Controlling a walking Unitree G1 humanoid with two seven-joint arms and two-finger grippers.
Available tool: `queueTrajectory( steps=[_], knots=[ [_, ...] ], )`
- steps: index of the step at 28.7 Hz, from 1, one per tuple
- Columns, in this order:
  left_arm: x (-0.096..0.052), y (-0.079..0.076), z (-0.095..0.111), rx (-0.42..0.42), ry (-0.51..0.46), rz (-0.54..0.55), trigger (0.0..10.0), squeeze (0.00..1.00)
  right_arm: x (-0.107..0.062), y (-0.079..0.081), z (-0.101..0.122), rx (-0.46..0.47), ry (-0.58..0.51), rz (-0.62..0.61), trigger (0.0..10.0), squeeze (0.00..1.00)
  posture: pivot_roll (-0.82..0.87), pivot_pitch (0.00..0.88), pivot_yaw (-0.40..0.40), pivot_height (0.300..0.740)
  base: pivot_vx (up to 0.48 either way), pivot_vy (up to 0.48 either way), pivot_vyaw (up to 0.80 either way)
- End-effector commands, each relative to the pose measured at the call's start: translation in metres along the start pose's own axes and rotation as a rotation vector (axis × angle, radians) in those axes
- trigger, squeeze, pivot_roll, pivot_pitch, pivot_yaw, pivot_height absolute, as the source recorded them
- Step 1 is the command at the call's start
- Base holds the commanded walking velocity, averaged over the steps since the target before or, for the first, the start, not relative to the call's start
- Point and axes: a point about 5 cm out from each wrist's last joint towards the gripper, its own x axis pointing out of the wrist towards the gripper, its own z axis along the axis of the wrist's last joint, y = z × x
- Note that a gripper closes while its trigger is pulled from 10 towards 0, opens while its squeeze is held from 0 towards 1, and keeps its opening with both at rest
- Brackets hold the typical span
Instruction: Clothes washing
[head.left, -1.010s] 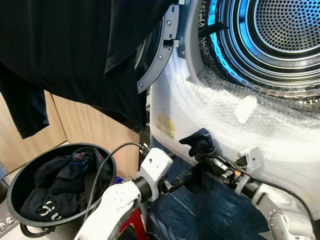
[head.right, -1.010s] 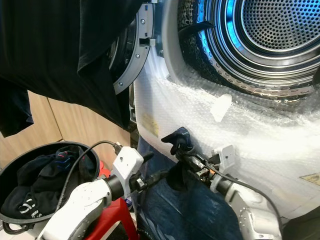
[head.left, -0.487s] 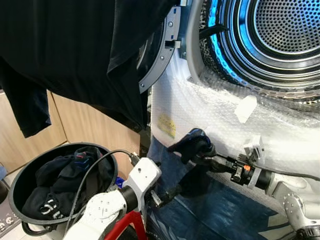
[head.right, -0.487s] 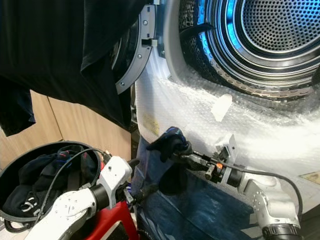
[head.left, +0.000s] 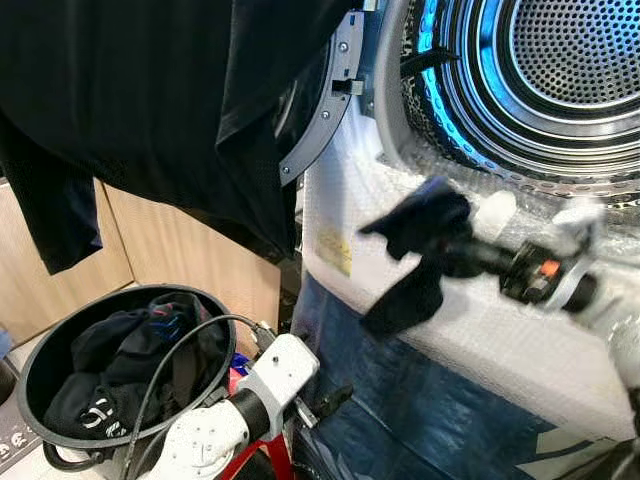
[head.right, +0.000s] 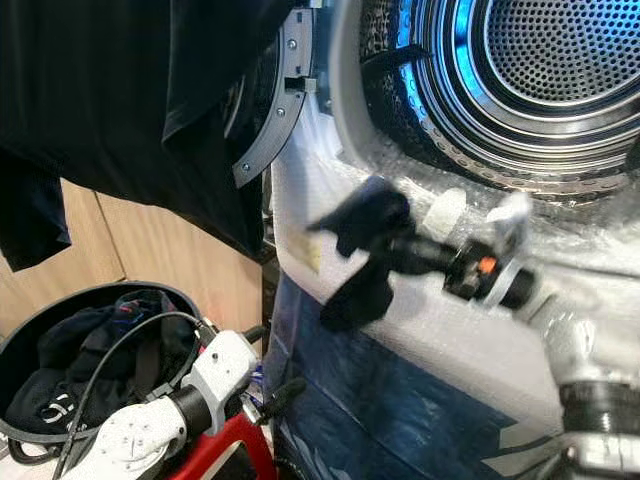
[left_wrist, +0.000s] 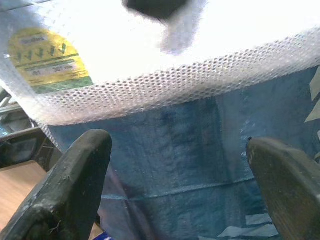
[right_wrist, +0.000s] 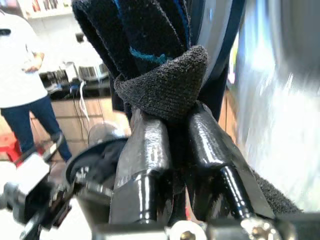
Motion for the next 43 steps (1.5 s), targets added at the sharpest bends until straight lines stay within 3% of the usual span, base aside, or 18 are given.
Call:
queueTrajectory(
  steps=[1,7,16,20,21,22,23,27,33,37,41,43],
  knots=[
    [0.000,-0.001,0.007,0.015,-0.021,0.006,10.0,0.00,-0.004,-0.002,0.012,-0.022,-0.031,0.002,0.0,0.00,0.12,0.000,-0.082,0.740,0.000,0.000,0.00],
    [0.000,0.000,0.010,0.004,-0.021,0.024,10.0,0.00,0.002,-0.018,0.051,-0.048,-0.152,-0.066,0.0,0.00,0.13,0.000,-0.084,0.740,0.000,0.000,0.00],
    [0.001,-0.002,0.013,-0.008,-0.025,0.037,10.0,0.00,0.021,-0.032,0.072,-0.041,-0.217,-0.185,0.0,0.00,0.13,0.000,-0.085,0.740,0.000,0.000,0.00],
    [0.001,-0.003,0.014,-0.016,-0.023,0.043,10.0,0.00,0.028,-0.034,0.086,-0.089,-0.243,-0.229,0.0,0.00,0.14,0.000,-0.087,0.740,0.000,0.000,0.00],
    [0.000,-0.004,0.014,-0.025,-0.022,0.046,10.0,0.00,0.032,-0.034,0.094,-0.105,-0.261,-0.249,5.3,0.00,0.14,0.000,-0.090,0.740,0.000,0.000,0.00],
    [0.000,-0.005,0.014,-0.031,-0.021,0.047,10.0,0.00,0.035,-0.034,0.099,-0.117,-0.275,-0.265,5.3,0.00,0.14,0.000,-0.090,0.740,0.000,0.000,0.00],
    [0.000,-0.006,0.014,-0.041,-0.019,0.050,10.0,0.00,0.038,-0.034,0.105,-0.121,-0.286,-0.292,10.0,0.00,0.14,0.000,-0.091,0.740,0.000,0.000,0.00],
    [-0.001,-0.012,0.015,-0.062,-0.015,0.056,10.0,0.00,0.050,-0.040,0.118,-0.185,-0.267,-0.494,10.0,0.00,0.14,0.000,-0.099,0.740,0.000,0.000,0.00],
    [-0.003,-0.017,0.015,-0.081,-0.009,0.065,10.0,0.00,0.061,-0.045,0.126,-0.217,-0.254,-0.686,10.0,0.00,0.15,0.000,-0.112,0.740,0.000,0.000,0.00],
    [-0.005,-0.025,0.016,-0.128,-0.003,0.080,10.0,0.00,0.066,-0.051,0.137,-0.243,-0.262,-1.014,10.0,0.00,0.15,0.003,-0.123,0.740,0.000,0.000,0.00],
    [-0.008,-0.033,0.018,-0.149,-0.003,0.080,10.0,0.00,0.071,-0.047,0.148,-0.301,-0.297,-1.121,10.0,0.00,0.15,0.041,-0.135,0.740,0.000,0.000,0.00],
    [-0.011,-0.038,0.018,-0.169,0.006,0.087,10.0,0.00,0.068,-0.048,0.150,-0.333,-0.282,-1.238,10.0,0.00,0.16,0.058,-0.141,0.740,0.000,0.000,0.00]
  ],
)
